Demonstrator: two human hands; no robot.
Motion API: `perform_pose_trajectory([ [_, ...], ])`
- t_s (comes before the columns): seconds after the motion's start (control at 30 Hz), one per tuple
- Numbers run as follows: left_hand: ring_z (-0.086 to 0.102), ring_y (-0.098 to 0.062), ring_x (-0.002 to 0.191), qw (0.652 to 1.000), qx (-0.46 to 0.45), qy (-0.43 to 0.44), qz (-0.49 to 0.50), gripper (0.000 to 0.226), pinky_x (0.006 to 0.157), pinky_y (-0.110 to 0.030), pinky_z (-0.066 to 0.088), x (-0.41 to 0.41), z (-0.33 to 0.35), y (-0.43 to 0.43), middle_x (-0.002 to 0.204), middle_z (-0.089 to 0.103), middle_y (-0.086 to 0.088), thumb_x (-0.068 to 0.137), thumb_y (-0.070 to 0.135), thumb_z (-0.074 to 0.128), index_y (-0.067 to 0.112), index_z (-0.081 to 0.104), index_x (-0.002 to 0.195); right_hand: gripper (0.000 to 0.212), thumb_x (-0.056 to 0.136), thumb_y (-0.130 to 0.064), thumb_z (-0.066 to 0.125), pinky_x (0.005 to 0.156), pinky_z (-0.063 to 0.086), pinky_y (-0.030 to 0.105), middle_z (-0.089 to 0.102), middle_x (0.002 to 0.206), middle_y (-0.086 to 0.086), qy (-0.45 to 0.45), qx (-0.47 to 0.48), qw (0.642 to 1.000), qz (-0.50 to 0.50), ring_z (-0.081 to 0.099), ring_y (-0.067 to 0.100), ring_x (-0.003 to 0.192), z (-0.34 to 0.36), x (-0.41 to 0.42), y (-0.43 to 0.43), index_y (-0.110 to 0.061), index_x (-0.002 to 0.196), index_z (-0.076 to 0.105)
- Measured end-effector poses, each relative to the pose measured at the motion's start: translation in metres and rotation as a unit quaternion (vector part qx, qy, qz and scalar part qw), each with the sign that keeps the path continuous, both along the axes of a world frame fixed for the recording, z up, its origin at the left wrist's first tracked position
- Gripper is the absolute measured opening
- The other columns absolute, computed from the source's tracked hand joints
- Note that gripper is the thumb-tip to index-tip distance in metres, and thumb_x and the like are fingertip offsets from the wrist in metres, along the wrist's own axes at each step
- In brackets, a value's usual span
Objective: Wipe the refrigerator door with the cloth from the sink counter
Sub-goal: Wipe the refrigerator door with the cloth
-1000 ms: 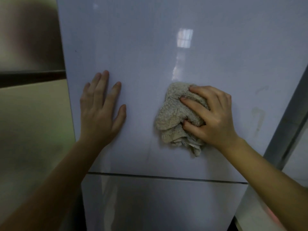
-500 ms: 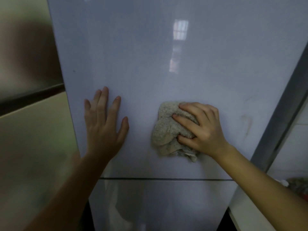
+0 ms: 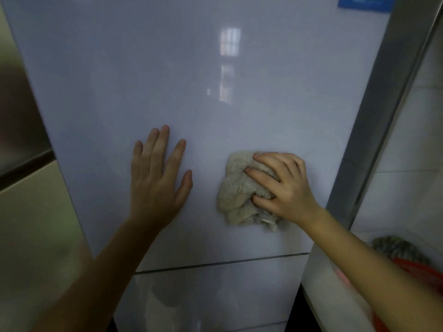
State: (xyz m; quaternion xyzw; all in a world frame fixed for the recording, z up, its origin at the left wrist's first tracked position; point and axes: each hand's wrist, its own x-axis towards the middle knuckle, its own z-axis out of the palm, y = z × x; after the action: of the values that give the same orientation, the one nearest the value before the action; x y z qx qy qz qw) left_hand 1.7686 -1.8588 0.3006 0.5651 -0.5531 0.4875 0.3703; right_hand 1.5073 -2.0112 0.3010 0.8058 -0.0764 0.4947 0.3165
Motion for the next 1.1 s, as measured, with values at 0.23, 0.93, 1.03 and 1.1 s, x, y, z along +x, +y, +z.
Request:
perform_pose_trajectory([
  [0.23,0.025,-0.042,0.151,0.998,-0.008,0.033,0.050,0.057,0.124,-0.058,0.019,-0.021,-0.004,-0.007,0.160,0.030,-0.027,0.098,0.031,0.056,0.005,0.045,0.147,0.048,0.087,-0.038,0.073,0.102,0.038,0.051,0.058,0.139,0.015,-0.062,0.044,0.997,-0.024,0.054,0.036,0.126,0.031,-0.058,-0.035,-0.014,0.129,0.069],
  [0.93,0.025,-0.039,0.152,0.993,0.033,0.028,0.111,0.059,0.123,-0.056,0.022,-0.071,-0.009,-0.030,0.162,0.029,-0.023,0.099,0.034,0.053,0.004,0.041,0.149,0.048,0.091,-0.044,0.070,0.116,0.035,0.054,0.052,0.144,0.010,0.085,-0.020,0.994,0.061,0.051,0.031,0.131,-0.004,-0.103,-0.073,-0.015,0.129,0.069],
  [1.03,0.025,-0.040,0.152,0.993,0.028,0.031,0.112,0.059,0.124,-0.056,0.021,-0.072,-0.009,-0.032,0.162,0.029,-0.023,0.099,0.034,0.052,0.003,0.042,0.148,0.047,0.092,-0.045,0.069,0.109,0.041,0.054,0.057,0.141,0.011,0.062,-0.019,0.997,0.047,0.053,0.032,0.129,0.008,-0.116,-0.079,-0.015,0.128,0.071],
  [1.1,0.025,-0.040,0.152,0.993,0.022,0.035,0.112,0.059,0.124,-0.056,0.021,-0.073,-0.009,-0.033,0.161,0.029,-0.024,0.099,0.034,0.051,0.002,0.042,0.147,0.048,0.087,-0.042,0.074,0.102,0.042,0.051,0.061,0.139,0.012,0.017,-0.003,0.999,0.033,0.054,0.033,0.127,0.024,-0.119,-0.080,-0.016,0.127,0.072],
])
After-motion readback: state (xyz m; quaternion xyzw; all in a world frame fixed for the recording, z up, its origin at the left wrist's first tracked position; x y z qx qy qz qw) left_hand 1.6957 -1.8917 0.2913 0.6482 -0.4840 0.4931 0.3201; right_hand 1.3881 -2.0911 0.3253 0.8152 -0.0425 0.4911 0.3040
